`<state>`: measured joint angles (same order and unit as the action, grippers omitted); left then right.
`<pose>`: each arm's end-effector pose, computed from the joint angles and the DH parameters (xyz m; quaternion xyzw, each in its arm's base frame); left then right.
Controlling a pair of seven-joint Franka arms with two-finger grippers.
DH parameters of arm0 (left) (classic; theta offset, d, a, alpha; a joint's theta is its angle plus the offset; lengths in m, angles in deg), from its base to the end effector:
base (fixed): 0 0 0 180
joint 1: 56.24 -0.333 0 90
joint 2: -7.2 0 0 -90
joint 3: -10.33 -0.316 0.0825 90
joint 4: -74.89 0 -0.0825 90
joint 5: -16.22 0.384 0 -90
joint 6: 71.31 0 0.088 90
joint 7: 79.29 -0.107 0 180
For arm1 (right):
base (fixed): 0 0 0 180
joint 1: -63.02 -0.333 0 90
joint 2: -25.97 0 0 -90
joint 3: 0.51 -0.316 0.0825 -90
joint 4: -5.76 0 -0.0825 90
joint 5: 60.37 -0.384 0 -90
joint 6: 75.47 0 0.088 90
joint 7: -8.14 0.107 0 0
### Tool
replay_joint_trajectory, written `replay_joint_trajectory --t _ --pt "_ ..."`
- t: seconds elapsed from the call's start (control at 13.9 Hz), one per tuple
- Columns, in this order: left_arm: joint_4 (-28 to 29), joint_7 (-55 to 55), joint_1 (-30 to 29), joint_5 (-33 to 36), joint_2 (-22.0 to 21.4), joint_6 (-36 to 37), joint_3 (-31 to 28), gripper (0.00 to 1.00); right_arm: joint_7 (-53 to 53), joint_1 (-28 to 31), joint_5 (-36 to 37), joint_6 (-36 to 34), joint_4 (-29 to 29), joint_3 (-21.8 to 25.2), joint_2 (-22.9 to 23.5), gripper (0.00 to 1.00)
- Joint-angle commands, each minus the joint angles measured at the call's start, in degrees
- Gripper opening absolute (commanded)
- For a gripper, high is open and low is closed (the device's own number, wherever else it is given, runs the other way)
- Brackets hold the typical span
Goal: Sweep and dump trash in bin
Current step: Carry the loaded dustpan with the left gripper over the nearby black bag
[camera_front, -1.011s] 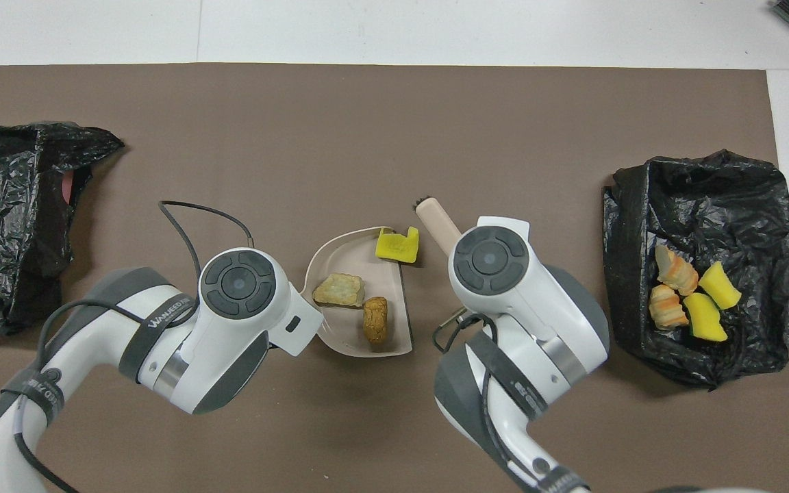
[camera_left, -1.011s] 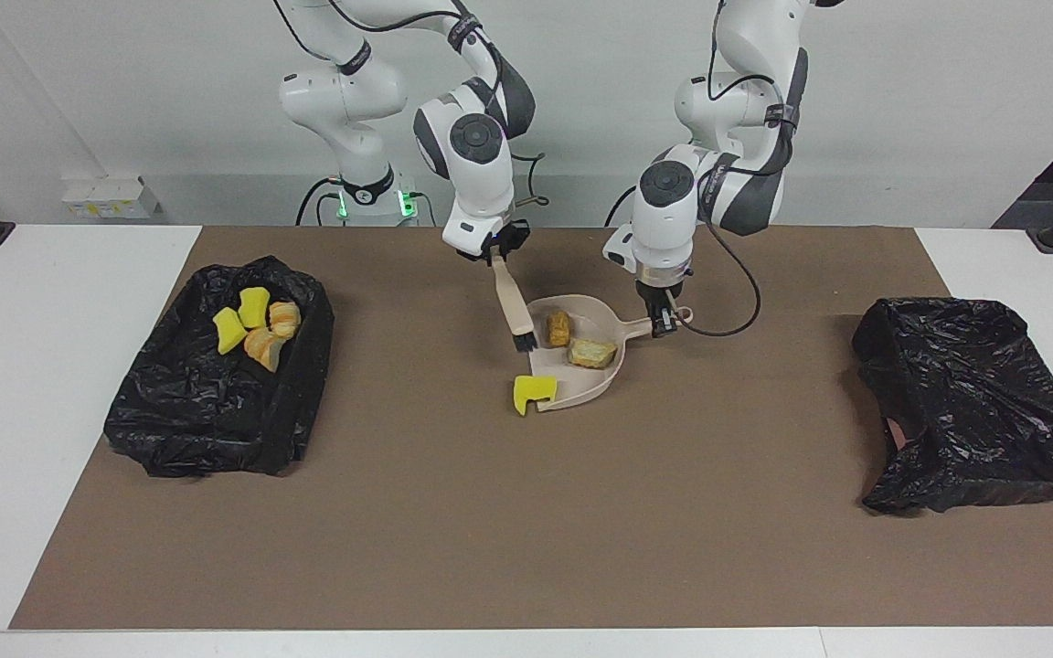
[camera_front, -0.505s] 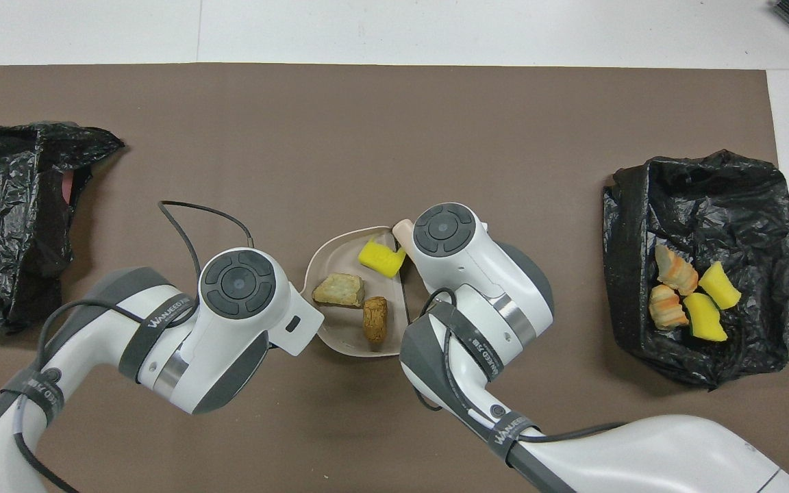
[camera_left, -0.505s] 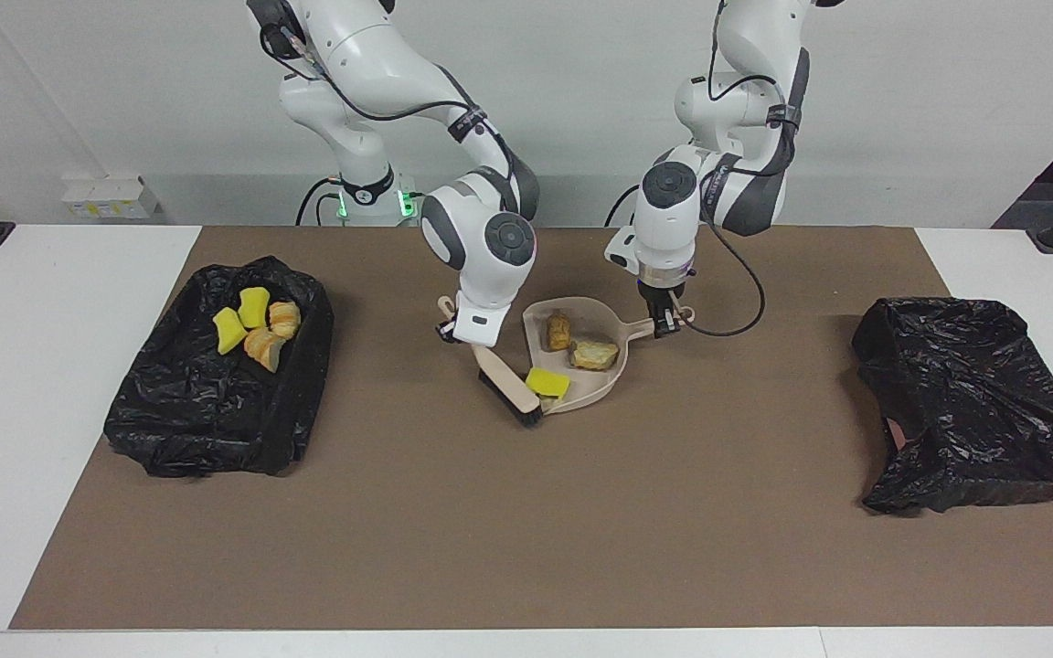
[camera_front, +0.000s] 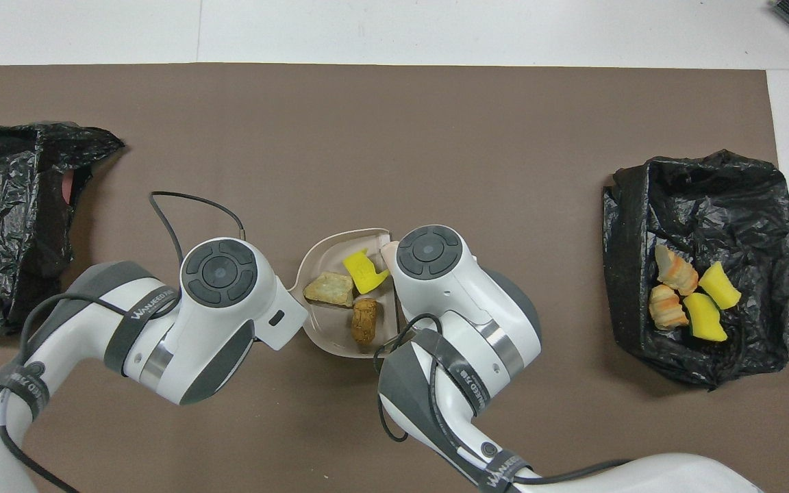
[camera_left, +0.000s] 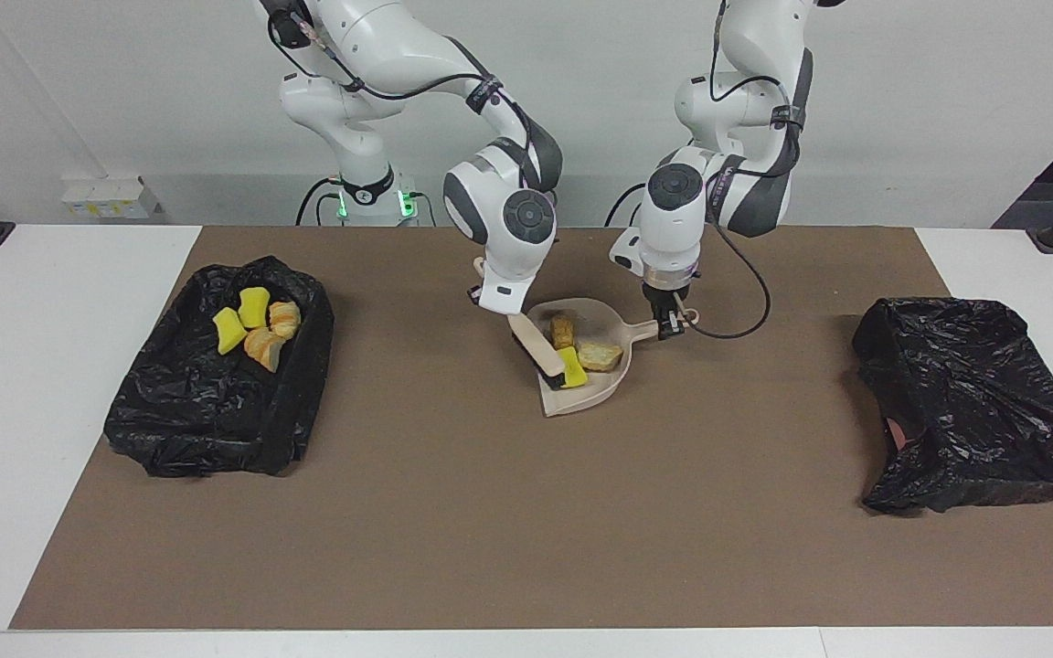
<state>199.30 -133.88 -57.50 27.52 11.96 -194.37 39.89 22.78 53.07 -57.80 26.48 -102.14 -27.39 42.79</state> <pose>0.4754 -0.2449 0.3528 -0.7079 0.7022 0.0588 0.0473 0.4675 0.3308 0.3447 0.9617 0.2008 -0.1829 0.0378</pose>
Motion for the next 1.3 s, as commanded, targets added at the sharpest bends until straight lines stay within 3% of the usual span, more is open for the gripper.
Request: replay_joint_trajectory --t 0.0,0.22,0.43,0.72,0.94,1.23 --pt "-0.8 -5.3 -0.2 0.6 0.4 -0.2 -2.2 0.00 6.9 1.5 -1.8 -4.7 -1.3 0.0 -7.2 0.00" --pt "-0.8 -7.3 -0.2 0.6 -0.1 -0.2 -3.0 0.00 16.7 1.1 -7.9 -9.4 -1.3 0.1 -11.4 0.00" --pt "-1.5 -15.1 3.3 -2.2 -3.2 0.5 -11.8 0.00 21.8 -0.6 -18.5 -8.0 -1.5 -0.8 -11.8 0.00" --pt "-4.3 -32.6 4.1 -11.0 -8.2 6.8 -23.7 0.00 25.0 -6.0 -18.9 2.3 -5.9 -3.4 -8.8 0.00" --pt "-10.1 -40.5 4.4 -11.4 -8.1 12.7 -32.3 0.00 27.2 -6.8 -18.9 6.9 -5.6 -5.5 -5.1 0.00" --pt "-16.4 -49.6 4.3 -11.6 -5.6 12.6 -45.1 0.00 28.6 -7.9 -18.9 11.3 -7.0 -6.3 -3.3 0.00"
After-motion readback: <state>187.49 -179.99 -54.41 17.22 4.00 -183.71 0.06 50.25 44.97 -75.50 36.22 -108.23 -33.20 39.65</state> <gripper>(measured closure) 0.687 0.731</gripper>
